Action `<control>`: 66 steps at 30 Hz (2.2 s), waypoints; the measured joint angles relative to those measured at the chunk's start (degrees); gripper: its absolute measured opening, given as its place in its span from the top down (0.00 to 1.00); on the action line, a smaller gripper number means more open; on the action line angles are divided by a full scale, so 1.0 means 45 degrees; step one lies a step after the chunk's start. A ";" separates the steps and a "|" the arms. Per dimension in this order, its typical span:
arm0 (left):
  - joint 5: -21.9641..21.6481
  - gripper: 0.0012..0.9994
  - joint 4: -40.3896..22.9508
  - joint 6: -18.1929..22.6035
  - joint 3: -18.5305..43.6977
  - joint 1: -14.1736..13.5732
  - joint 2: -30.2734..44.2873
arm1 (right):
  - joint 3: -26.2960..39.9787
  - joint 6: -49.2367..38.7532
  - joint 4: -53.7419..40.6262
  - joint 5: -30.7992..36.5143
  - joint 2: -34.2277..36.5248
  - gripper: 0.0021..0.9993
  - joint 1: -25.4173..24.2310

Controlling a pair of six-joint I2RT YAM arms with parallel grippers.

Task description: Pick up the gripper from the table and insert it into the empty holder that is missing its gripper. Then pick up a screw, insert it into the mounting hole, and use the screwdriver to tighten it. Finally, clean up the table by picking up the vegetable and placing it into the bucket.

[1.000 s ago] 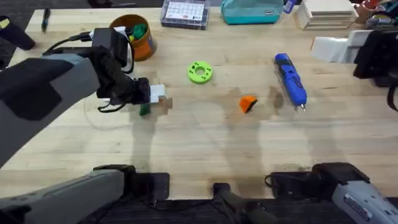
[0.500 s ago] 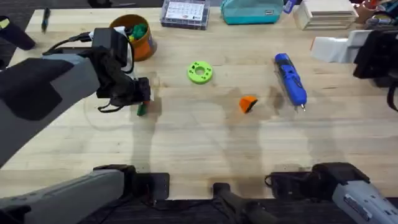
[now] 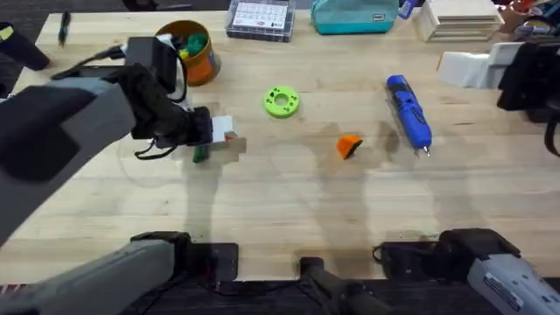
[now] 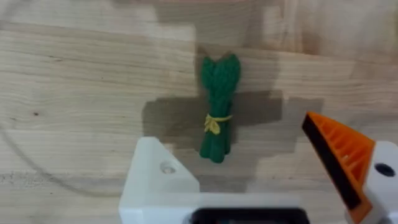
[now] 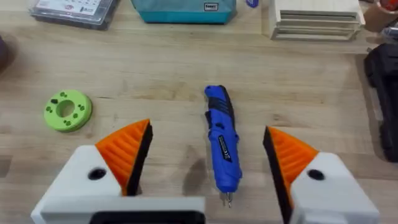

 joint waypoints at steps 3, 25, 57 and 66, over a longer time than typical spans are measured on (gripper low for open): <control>0.0024 0.01 -0.0021 -0.0080 0.0074 0.0000 -0.1061 | 0.0000 0.0000 0.0000 0.0000 0.0005 0.01 0.0000; -0.0078 0.01 0.9103 -0.0325 -0.7488 -0.0015 -1.0853 | 0.0000 0.0000 -0.0005 0.0000 0.0005 0.01 0.0000; 0.7671 0.01 0.8811 0.2516 -0.9651 -0.0015 -1.6774 | 0.0000 0.0000 -0.0005 0.0000 0.0005 0.01 0.0000; 0.7970 0.01 0.8796 0.2516 -0.9651 -0.0015 -1.6774 | 0.0000 0.0000 0.0000 -0.0001 0.0005 0.01 0.0000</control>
